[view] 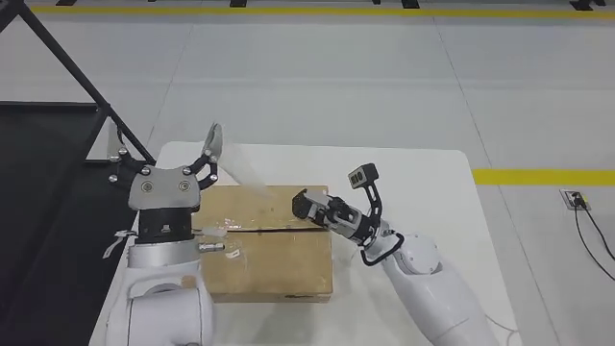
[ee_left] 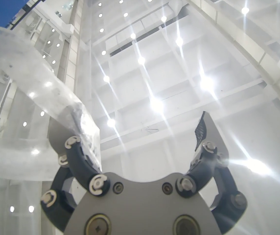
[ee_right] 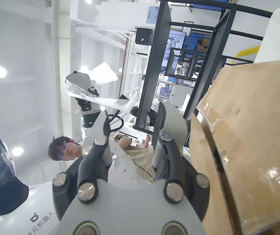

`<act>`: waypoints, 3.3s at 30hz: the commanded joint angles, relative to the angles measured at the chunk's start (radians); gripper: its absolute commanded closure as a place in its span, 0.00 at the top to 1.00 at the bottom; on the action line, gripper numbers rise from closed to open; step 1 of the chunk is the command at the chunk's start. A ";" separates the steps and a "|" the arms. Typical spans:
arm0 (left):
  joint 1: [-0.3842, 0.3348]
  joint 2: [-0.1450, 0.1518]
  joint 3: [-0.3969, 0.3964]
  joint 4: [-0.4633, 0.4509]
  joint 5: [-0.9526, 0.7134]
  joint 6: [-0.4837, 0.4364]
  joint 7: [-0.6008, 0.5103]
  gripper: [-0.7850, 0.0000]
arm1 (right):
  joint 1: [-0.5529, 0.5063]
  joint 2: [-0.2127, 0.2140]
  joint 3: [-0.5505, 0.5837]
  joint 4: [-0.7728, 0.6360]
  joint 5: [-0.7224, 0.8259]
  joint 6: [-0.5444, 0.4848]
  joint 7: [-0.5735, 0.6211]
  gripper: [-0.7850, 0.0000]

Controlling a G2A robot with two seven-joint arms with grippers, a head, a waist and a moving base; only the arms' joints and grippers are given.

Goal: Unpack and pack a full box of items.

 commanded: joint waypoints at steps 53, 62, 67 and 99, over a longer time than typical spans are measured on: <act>-0.101 -0.088 0.139 0.105 -0.045 -0.081 0.131 1.00 | 0.056 -0.044 0.036 0.117 0.285 -0.180 0.242 0.00; -0.082 -0.097 0.109 0.103 -0.023 -0.085 0.110 1.00 | 0.017 -0.033 0.104 0.031 0.231 -0.259 0.167 0.00; -0.059 -0.101 0.093 0.093 -0.015 -0.088 0.092 1.00 | -0.027 -0.023 0.140 -0.058 0.174 -0.284 0.111 0.00; 0.212 -0.073 -0.123 0.184 0.447 -0.099 -0.296 1.00 | -0.117 -0.014 0.169 -0.345 -0.018 -0.239 -0.104 0.00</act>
